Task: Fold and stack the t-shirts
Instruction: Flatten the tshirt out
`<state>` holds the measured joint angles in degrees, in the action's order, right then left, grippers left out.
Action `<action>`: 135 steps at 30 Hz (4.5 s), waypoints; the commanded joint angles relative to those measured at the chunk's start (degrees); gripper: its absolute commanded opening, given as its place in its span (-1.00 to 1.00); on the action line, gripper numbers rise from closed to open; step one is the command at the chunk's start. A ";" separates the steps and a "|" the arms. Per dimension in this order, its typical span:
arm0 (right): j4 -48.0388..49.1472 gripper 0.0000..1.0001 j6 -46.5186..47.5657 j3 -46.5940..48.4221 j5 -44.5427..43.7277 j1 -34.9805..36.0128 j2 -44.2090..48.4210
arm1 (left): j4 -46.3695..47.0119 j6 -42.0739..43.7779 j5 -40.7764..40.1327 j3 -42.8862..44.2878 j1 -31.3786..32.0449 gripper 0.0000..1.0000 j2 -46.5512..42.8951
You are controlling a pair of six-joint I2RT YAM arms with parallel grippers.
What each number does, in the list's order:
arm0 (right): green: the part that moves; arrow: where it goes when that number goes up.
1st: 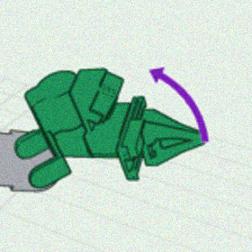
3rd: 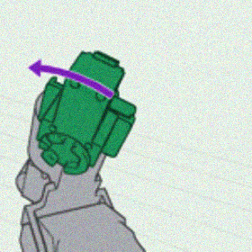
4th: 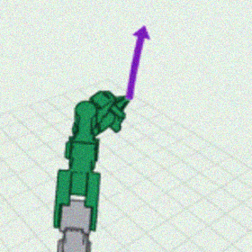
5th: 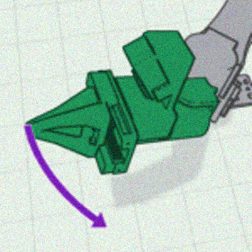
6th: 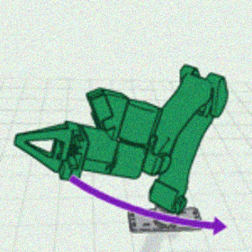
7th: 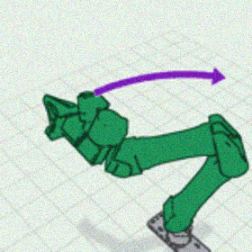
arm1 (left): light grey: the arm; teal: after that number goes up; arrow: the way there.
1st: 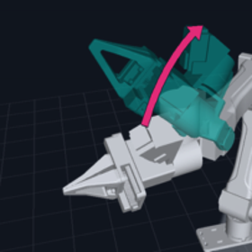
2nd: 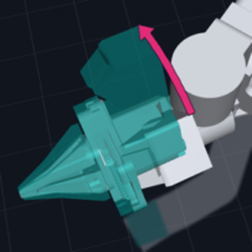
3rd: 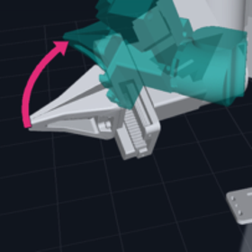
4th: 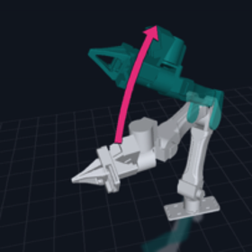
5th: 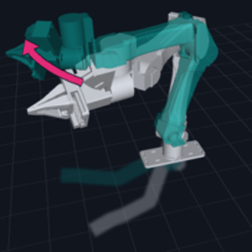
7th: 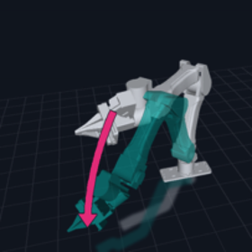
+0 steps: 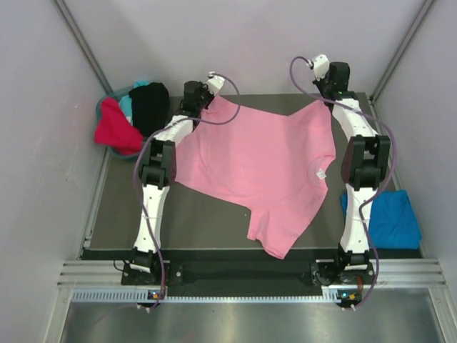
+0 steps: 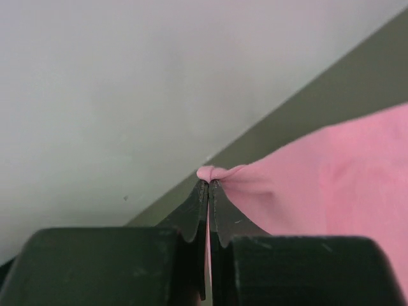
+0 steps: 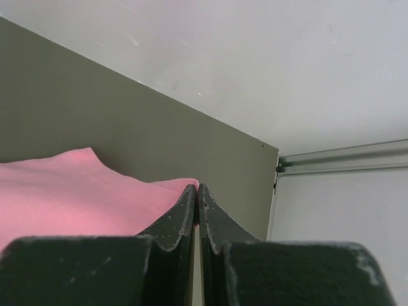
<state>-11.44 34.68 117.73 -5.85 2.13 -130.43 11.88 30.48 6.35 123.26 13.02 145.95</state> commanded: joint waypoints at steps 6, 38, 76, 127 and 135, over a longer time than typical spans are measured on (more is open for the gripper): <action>-1.39 -1.00 -1.54 -0.75 1.36 0.94 5.71 | 3.15 2.31 -1.34 -4.08 -0.10 -1.00 -6.82; -2.53 -1.00 -11.37 7.15 3.65 -1.69 26.63 | -7.30 1.69 -10.65 1.71 -0.71 -0.99 -24.29; -4.70 -1.00 -16.10 16.92 15.40 -7.23 28.84 | -19.78 -0.77 -6.62 7.65 -0.80 -1.00 -39.22; -12.01 -1.00 -12.01 -24.38 26.67 -5.39 42.64 | -28.14 -28.28 14.73 -60.85 -1.15 -1.00 -65.63; -14.40 -1.00 -11.39 -26.24 27.03 -2.57 38.24 | -31.03 -26.97 15.54 -55.25 -0.80 -0.96 -56.13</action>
<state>-27.24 22.46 90.39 19.46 -0.84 -92.53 -19.88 4.03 19.94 63.00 12.12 88.03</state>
